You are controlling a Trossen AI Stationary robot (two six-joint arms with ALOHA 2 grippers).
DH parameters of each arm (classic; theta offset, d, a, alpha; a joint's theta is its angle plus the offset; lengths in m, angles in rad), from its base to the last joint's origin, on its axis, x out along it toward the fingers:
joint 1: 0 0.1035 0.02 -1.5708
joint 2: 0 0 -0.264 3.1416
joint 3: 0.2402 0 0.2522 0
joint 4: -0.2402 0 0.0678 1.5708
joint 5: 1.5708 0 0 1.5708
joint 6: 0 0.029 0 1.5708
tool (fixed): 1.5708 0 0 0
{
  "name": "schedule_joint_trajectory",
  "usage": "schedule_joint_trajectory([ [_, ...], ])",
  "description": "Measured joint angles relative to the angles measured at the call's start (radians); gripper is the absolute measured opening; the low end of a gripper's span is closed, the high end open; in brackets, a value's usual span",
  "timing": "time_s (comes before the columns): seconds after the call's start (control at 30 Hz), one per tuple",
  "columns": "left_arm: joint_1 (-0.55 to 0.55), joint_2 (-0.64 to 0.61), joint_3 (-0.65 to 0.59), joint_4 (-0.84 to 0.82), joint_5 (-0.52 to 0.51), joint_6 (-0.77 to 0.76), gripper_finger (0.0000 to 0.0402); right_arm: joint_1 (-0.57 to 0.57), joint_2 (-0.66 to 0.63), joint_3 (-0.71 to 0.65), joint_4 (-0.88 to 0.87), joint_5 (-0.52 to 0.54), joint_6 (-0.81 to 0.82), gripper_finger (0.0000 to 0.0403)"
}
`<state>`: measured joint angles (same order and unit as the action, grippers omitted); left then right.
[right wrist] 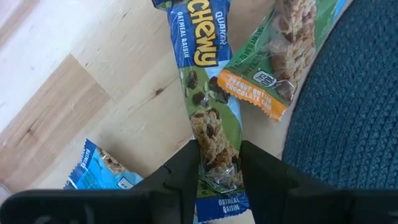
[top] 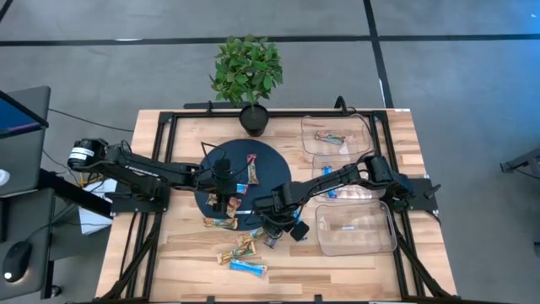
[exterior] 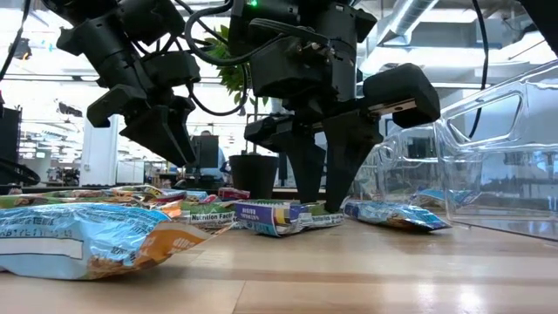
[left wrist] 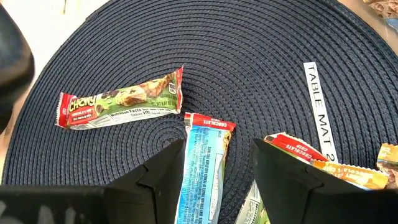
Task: Pick and place Granola Bars by type
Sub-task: Put the blue granola bar into the middle transparent bin
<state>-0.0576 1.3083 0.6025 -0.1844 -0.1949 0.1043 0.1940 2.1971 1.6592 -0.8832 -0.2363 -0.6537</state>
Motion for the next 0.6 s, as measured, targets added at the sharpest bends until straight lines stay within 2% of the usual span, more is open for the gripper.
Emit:
schedule_joint_trajectory([
  [0.5, 0.0, 0.0, 0.0, 0.0, 0.0, 0.0, 0.018, 0.0, -0.004, 0.0, -0.005, 0.007, 0.009, 0.0093],
  [0.6, 0.0, 0.0, 0.0, 0.0, 0.0, 0.0, 0.018, 0.0, -0.01, 0.002, -0.012, 0.042, 0.019, 0.0087],
])
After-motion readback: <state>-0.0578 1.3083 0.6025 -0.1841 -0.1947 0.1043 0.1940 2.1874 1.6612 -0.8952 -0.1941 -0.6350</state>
